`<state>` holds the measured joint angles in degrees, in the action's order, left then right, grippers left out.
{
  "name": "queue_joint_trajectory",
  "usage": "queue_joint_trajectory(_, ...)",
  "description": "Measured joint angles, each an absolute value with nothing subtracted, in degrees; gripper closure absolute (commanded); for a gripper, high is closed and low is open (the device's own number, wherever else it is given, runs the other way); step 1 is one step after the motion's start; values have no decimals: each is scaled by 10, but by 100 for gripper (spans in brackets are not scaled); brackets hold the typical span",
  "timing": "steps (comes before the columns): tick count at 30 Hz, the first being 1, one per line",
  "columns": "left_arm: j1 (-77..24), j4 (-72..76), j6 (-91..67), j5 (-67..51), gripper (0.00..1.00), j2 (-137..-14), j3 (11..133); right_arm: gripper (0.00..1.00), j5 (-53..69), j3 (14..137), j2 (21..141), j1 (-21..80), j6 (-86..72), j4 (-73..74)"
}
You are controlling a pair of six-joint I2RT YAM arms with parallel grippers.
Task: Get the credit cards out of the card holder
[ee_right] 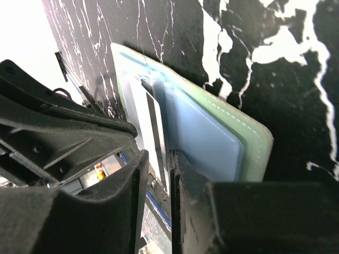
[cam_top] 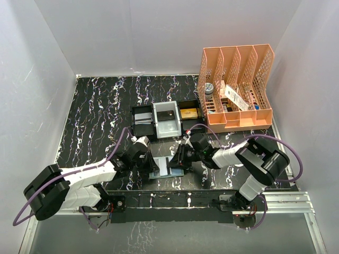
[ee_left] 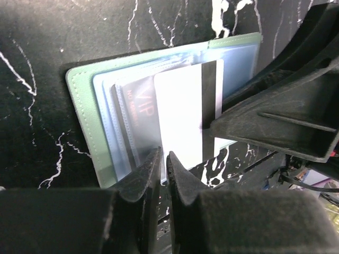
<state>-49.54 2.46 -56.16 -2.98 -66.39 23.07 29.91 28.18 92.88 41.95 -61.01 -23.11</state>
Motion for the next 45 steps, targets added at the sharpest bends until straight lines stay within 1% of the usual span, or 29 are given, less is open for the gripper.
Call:
queue_joint_trajectory(6, -514, 21, -565, -18, 92, -664, 224, 78, 294, 220, 912, 420, -661, -307)
queue_joint_trajectory(13, -522, 16, -566, -4, 93, -664, 225, 73, 288, 221, 922, 420, -678, -338)
queue_joint_trajectory(15, -523, 11, -565, 0, 93, -664, 227, 73, 283, 224, 929, 420, -679, -336)
queue_joint_trajectory(18, -524, 8, -565, 5, 94, -664, 228, 79, 280, 238, 938, 420, -676, -333)
queue_joint_trajectory(27, -528, -22, -559, 26, 96, -664, 240, 80, 294, 245, 965, 426, -678, -376)
queue_joint_trajectory(29, -528, -22, -559, 27, 96, -664, 240, 82, 296, 247, 969, 427, -677, -377)
queue_joint_trajectory(33, -528, -22, -559, 28, 97, -664, 240, 91, 304, 259, 976, 430, -662, -370)
queue_joint_trajectory(35, -528, -23, -559, 29, 97, -664, 240, 92, 306, 266, 978, 431, -658, -366)
queue_joint_trajectory(38, -528, -23, -559, 29, 97, -664, 240, 98, 307, 266, 978, 431, -660, -368)
queue_joint_trajectory(45, -530, -28, -559, 39, 97, -656, 238, 99, 298, 266, 967, 431, -654, -347)
